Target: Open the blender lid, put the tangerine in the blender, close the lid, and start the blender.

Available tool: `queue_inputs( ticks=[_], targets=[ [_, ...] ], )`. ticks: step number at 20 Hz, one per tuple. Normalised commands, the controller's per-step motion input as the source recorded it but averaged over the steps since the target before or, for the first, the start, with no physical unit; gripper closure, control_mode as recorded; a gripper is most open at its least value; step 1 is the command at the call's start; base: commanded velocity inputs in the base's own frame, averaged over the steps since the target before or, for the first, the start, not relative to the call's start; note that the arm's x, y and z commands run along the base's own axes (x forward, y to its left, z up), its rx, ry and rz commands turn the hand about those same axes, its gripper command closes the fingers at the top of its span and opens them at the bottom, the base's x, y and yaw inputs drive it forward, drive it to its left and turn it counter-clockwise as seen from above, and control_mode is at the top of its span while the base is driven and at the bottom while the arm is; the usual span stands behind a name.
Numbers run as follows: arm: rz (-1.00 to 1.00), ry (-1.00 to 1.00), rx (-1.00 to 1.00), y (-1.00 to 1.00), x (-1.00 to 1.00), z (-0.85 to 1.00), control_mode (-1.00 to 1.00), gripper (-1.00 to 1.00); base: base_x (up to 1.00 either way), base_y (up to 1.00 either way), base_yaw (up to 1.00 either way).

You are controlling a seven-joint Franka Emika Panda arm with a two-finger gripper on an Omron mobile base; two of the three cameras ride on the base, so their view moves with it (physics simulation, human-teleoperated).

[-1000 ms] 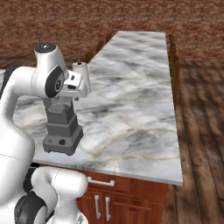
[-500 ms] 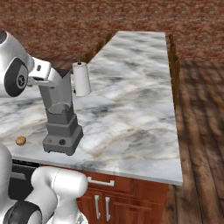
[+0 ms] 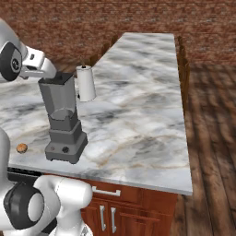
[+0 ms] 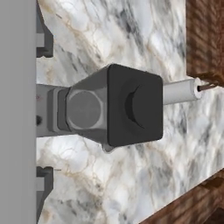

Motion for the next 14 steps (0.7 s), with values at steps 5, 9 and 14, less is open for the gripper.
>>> queue_inputs(
  ticks=[5, 9, 14],
  targets=[
    [0.00, 0.03, 0.00, 0.00, 0.40, -0.02, -1.00, -1.00, 0.00, 0.00, 0.00],
    [0.00, 0.07, 0.00, 0.00, 0.37, 0.00, -1.00, -1.00, 0.00, 0.00, 0.00],
    [0.00, 0.07, 0.00, 0.00, 0.33, -0.05, -1.00, -1.00, 0.00, 0.00, 0.00]
  ],
)
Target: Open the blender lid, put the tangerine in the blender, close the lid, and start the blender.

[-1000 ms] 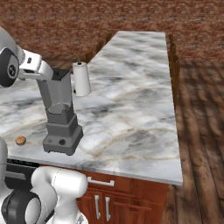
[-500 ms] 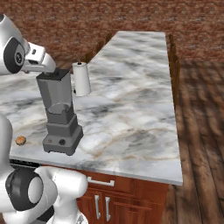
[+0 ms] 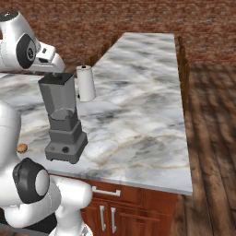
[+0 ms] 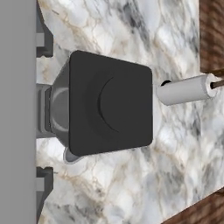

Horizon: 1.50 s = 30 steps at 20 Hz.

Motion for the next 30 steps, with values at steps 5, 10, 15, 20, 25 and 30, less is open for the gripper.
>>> queue_inputs(
  ticks=[5, 10, 15, 20, 25, 30],
  targets=[
    [0.01, 0.08, 0.00, 0.00, 0.31, -0.15, -1.00, -1.00, 0.00, 0.00, 0.00],
    [0.01, 0.06, 0.00, 0.03, 0.28, -0.18, -1.00, -1.00, 0.00, 0.00, 0.00],
    [0.00, 0.01, 0.00, 0.04, 0.23, -0.18, -1.00, -1.00, 0.00, 0.00, 0.00],
    [0.00, 0.00, 0.00, 0.05, 0.26, -0.04, -1.00, -1.00, 0.00, 0.00, 0.00],
    [0.00, 0.00, 0.00, 0.03, 0.25, -0.03, -1.00, -1.00, 0.00, 0.00, 0.00],
    [0.00, 0.00, 0.00, 0.05, 0.23, -0.12, -1.00, -1.00, 0.00, 0.00, 0.00]
  ],
)
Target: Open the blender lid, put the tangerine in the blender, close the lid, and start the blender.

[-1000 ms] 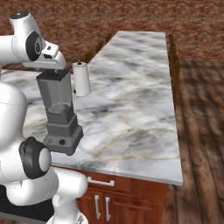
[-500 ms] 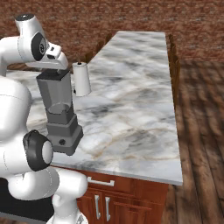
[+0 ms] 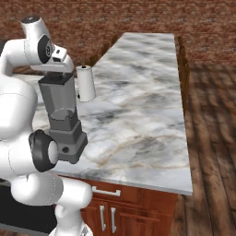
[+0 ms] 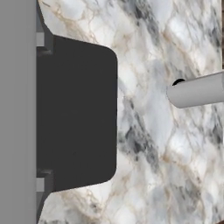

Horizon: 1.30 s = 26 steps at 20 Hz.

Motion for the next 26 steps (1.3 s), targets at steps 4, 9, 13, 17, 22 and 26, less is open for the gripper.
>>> queue_inputs(
  ticks=[4, 9, 13, 17, 22, 26],
  targets=[
    [0.01, 0.00, 0.00, 0.00, 0.01, -0.21, -1.00, -1.00, 0.00, 0.00, 0.00],
    [0.01, 0.00, 0.00, 0.00, 0.00, -0.31, -1.00, -1.00, 0.00, 0.00, 0.00],
    [0.01, 0.01, 0.00, 0.00, 0.00, -0.39, -1.00, 1.00, 0.00, 0.00, 0.00],
    [0.00, 0.02, 0.00, 0.00, 0.00, -0.17, -1.00, 1.00, 0.00, 0.00, 0.00],
    [0.00, -0.02, 0.00, 0.00, 0.00, 0.20, -1.00, 1.00, 0.00, 0.00, 0.00],
    [0.00, -0.15, 0.00, 0.00, -0.06, 0.73, -1.00, 1.00, 0.00, 0.00, 0.00]
  ],
)
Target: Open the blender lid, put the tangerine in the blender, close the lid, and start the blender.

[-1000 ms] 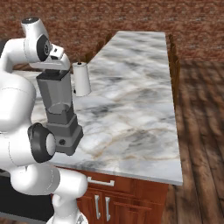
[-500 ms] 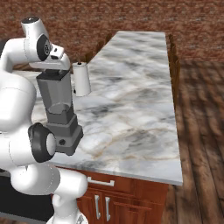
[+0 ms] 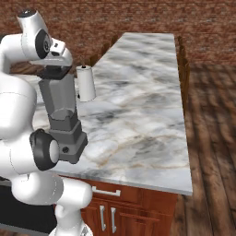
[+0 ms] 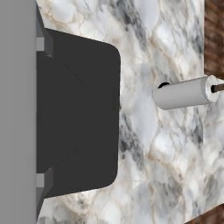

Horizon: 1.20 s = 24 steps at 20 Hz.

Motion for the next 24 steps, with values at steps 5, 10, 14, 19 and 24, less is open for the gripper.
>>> queue_inputs(
  ticks=[5, 10, 14, 19, 24],
  targets=[
    [0.00, -0.23, 0.00, -0.23, -0.18, 0.94, -1.00, 1.00, 0.00, 0.00, 0.00],
    [-0.01, -0.05, 0.00, -0.79, -0.25, 0.29, -1.00, 1.00, 0.00, 0.00, 0.00],
    [-0.04, 0.00, 0.00, -1.00, -0.21, -0.13, -1.00, 1.00, 0.00, 0.00, 0.00],
    [-0.06, 0.08, 0.03, -1.00, -0.28, -0.62, -1.00, 1.00, 0.00, 0.00, 0.00],
    [-0.04, 0.14, 0.05, -1.00, -0.21, -0.96, -1.00, 1.00, 0.00, 0.00, 0.00]
  ],
)
